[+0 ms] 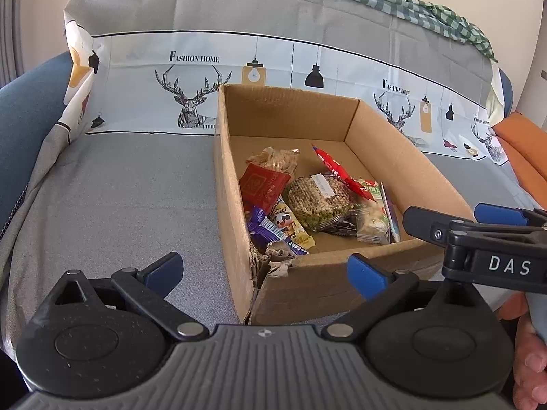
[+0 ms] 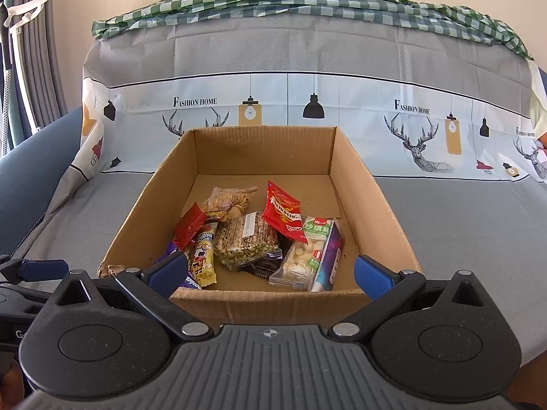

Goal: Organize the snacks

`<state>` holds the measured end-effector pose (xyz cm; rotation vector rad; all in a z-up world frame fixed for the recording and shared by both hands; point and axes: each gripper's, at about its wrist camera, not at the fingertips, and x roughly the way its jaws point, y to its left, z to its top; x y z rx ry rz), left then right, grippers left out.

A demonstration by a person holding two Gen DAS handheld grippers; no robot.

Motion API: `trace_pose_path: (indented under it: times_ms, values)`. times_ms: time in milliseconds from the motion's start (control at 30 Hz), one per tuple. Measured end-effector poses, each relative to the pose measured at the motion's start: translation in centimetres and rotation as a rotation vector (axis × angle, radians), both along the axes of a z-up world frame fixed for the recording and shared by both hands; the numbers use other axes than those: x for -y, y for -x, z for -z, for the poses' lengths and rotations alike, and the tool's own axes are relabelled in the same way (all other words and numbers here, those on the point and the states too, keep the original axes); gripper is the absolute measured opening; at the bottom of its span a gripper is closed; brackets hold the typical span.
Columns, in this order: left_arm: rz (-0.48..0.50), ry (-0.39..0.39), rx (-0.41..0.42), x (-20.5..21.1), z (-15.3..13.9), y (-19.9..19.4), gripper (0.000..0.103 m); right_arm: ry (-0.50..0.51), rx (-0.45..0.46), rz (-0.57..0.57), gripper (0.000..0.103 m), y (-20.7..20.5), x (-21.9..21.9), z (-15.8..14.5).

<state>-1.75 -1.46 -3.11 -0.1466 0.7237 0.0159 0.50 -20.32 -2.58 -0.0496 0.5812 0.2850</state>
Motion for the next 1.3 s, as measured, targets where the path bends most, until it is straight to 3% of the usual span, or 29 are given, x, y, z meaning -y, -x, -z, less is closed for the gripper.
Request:
trace_pose_path:
  times_ms: [800,967,1300]
  values:
    - [-0.101,0.015,0.029,-1.4,-0.7,0.2,0.102,-0.011,0.0,0.039,0.102,-0.2,0.3,0.1]
    - [-0.096,0.02,0.02,-1.4,-0.8,0.1,0.102,0.029,0.018,0.02,0.102,0.1,-0.3,0.2]
    - [-0.084,0.026,0.03,-1.3,-0.8,0.1,0.102,0.011,0.015,0.028,0.102,0.0,0.0,0.1]
